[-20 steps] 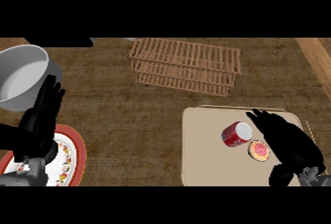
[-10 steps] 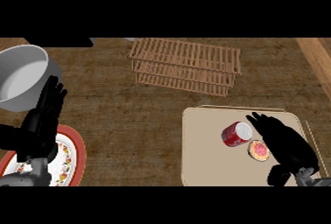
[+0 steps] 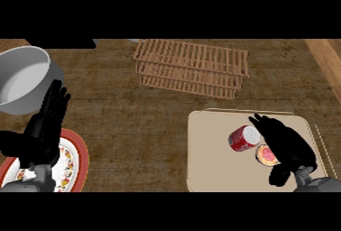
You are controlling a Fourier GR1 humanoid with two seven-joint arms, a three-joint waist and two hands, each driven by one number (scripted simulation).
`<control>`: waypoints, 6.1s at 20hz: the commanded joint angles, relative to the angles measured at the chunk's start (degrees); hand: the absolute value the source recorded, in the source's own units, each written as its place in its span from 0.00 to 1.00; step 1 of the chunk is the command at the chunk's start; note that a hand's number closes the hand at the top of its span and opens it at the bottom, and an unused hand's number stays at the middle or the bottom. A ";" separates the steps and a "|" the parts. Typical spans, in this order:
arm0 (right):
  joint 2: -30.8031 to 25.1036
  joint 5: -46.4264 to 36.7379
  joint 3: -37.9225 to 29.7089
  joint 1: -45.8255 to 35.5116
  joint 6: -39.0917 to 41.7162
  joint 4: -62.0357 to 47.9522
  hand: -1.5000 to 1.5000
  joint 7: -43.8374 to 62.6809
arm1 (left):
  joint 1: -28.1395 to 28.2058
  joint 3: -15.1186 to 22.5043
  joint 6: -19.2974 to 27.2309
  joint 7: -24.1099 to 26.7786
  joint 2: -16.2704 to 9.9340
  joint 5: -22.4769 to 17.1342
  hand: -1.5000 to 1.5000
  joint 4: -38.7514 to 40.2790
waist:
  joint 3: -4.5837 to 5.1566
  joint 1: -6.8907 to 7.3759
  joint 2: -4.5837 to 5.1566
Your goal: Pick the cupcake from the tray and place it in the tiered shelf
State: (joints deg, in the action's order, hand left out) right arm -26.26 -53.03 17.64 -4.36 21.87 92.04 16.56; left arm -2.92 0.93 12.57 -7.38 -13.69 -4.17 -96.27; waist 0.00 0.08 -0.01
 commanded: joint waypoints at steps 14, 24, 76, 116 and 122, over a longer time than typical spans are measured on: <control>8.17 -12.77 2.24 -3.78 -7.26 -9.41 1.00 -2.95 | -0.68 -0.26 -0.57 -2.56 3.53 3.29 0.50 -2.10 | 0.00 0.13 0.01; 26.05 -4.17 18.82 -9.71 -18.54 -8.12 1.00 41.01 | -3.43 -0.32 -3.11 -0.83 2.60 1.77 0.50 1.37 | -0.10 3.63 0.69; 26.24 -10.57 -2.27 -54.21 -53.76 -37.76 1.00 48.11 | -4.03 -2.51 -3.00 -0.36 3.39 3.51 0.50 2.75 | 0.03 1.24 0.26; 15.81 1.84 -15.25 -27.31 -54.15 7.81 0.00 45.18 | 2.52 -6.78 -4.17 -0.72 3.32 2.20 0.50 -1.26 | 0.00 -3.60 -1.29; 11.26 7.23 -15.89 -12.39 -47.45 29.23 0.00 46.62 | 0.79 -2.59 -2.32 -1.63 6.18 5.70 0.50 -0.80 | 0.00 -1.96 -0.48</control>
State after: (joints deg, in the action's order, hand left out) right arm -11.69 -49.07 2.70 -24.37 -32.75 108.25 59.91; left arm -2.08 -4.26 9.11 -9.06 -9.64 -0.39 -97.20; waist 0.00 -2.27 -0.74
